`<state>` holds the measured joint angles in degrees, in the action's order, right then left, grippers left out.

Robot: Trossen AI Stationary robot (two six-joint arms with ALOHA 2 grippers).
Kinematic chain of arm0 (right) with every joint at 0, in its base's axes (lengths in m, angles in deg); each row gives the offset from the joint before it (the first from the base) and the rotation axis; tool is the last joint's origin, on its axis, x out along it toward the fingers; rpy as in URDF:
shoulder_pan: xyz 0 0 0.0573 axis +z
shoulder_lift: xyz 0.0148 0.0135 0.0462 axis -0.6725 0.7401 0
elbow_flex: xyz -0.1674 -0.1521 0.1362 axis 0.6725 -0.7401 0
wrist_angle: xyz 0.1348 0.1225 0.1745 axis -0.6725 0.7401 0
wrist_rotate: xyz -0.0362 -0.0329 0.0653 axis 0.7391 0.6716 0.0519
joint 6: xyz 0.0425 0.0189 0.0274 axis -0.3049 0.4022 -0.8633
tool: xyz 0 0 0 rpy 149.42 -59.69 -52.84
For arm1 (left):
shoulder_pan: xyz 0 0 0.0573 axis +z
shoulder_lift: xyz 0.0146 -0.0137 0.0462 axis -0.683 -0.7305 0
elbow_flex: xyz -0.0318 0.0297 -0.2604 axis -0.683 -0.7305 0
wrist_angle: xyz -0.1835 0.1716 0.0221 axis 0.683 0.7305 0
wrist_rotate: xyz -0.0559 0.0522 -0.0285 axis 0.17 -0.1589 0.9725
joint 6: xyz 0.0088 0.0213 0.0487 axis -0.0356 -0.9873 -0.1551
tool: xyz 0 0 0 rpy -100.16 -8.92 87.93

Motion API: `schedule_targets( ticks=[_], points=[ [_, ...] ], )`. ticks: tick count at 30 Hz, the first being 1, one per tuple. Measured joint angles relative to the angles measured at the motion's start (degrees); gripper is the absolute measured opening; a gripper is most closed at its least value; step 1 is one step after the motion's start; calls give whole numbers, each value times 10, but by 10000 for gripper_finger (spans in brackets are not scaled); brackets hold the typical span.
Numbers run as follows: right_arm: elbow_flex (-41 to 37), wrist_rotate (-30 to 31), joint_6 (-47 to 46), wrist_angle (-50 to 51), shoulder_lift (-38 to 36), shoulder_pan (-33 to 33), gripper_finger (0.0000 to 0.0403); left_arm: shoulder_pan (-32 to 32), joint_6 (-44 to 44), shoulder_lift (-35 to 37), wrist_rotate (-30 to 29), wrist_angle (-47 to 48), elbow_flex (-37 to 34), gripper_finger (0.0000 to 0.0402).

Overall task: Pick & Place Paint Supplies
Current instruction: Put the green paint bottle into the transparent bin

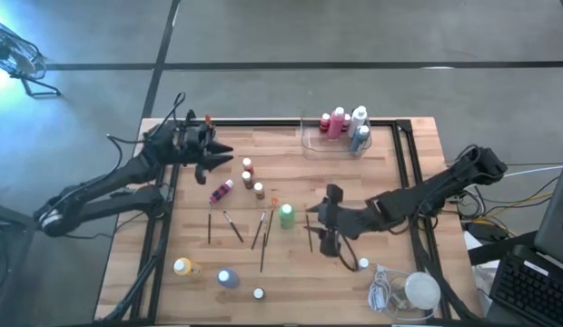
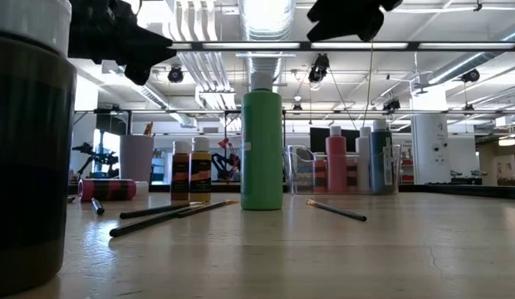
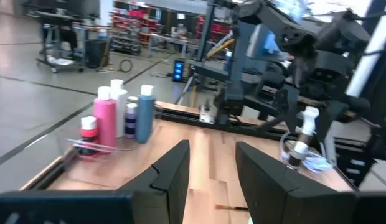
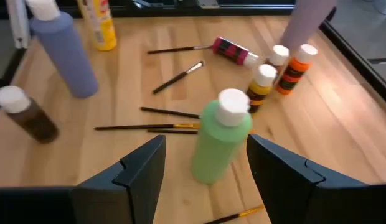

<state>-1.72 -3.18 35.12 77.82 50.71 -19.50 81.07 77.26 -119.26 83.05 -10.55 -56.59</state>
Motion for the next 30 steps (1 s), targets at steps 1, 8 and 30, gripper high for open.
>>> schedule_targets(
  ticks=[1, 8, 30],
  points=[
    [5, 0, -6, 0, 0, 2, 226, -6, -3, 0, 0, 0, 0, 135],
    [90, -112, -25, 44, 12, -45, 245, -18, -16, -1, -1, 0, -2, 135],
    [163, -135, -2, 118, 135, -84, 284, -18, -25, 0, -2, -4, -29, 135]
  ],
)
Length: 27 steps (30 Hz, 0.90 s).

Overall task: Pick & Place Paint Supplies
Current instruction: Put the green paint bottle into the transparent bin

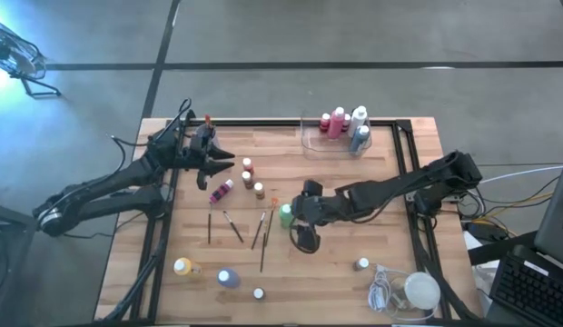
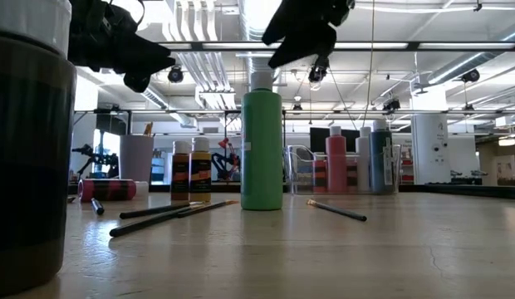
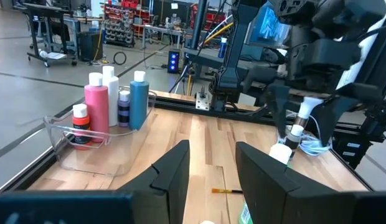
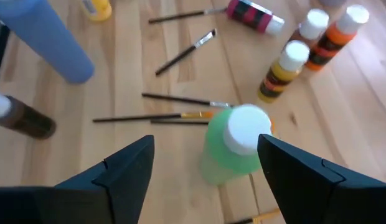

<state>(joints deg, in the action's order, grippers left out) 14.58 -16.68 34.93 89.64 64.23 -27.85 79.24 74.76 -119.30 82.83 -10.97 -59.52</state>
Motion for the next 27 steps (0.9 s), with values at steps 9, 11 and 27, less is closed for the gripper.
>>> schedule_targets(
  ticks=[9, 11, 27],
  points=[
    [-1, 39, 1, 0, 5, -19, 290, 0, 1, 0, 0, 0, -6, 135],
    [-2, 37, 1, 0, 5, -24, 286, 0, 1, 0, 0, -1, -6, 135],
    [-21, 22, -5, -26, 5, -36, 251, 0, 1, 0, 0, -2, -6, 135]
  ],
)
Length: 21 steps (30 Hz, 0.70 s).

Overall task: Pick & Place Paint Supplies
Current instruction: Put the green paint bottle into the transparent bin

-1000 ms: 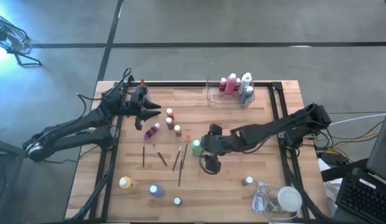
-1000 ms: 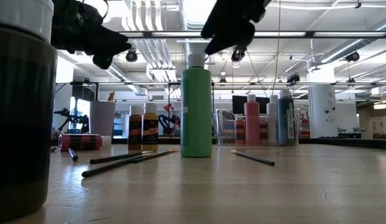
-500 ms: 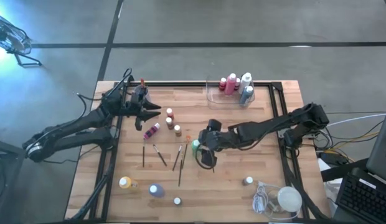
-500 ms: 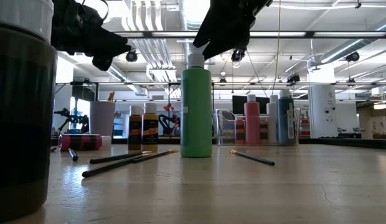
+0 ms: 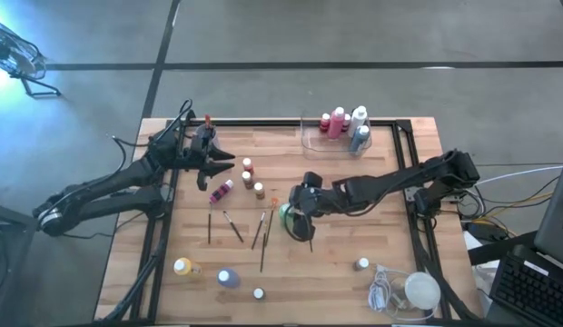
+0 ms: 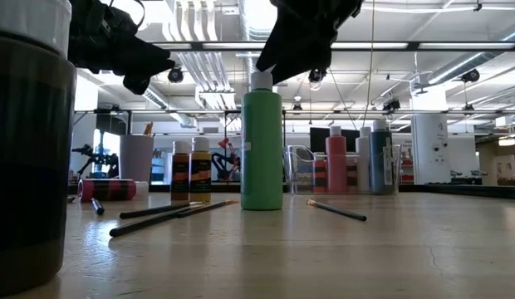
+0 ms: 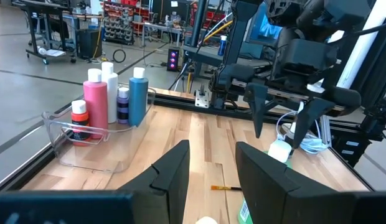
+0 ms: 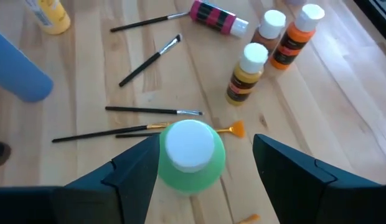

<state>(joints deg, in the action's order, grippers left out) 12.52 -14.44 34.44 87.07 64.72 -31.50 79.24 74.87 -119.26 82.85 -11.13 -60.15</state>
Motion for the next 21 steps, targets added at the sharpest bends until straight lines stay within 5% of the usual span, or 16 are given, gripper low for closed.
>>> schedule_targets(
  ticks=[21],
  points=[
    [-34, -13, 6, -68, 30, -8, 288, 0, 0, 0, 0, 0, 0, 135]
  ],
)
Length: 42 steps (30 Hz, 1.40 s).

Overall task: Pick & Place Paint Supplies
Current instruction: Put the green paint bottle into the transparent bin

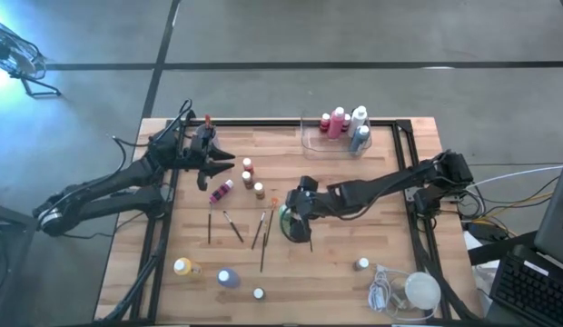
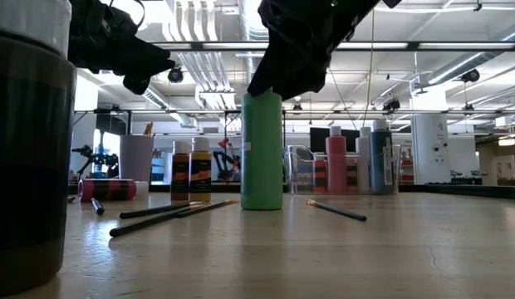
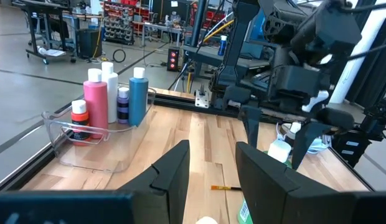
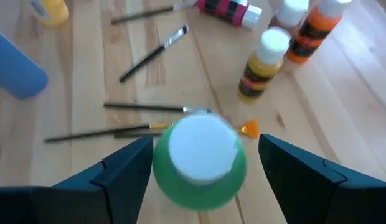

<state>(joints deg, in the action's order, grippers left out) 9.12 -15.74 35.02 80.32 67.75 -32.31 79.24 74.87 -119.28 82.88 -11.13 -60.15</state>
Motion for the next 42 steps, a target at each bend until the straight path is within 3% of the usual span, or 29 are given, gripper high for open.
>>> schedule_targets(
  ticks=[20, 33, 36, 42],
  points=[
    [1, 1, 5, 9, -16, -3, 198, 0, -2, 0, 0, 0, -1, 135],
    [2, 1, 5, 18, -16, -3, 119, 0, -2, 0, 0, 0, -1, 135],
    [2, 1, 5, 17, -16, -3, 122, 0, -2, 0, 0, 0, -1, 135],
    [2, 1, 5, 17, -16, -3, 175, 0, -2, 0, 0, 0, -1, 135]
  ],
)
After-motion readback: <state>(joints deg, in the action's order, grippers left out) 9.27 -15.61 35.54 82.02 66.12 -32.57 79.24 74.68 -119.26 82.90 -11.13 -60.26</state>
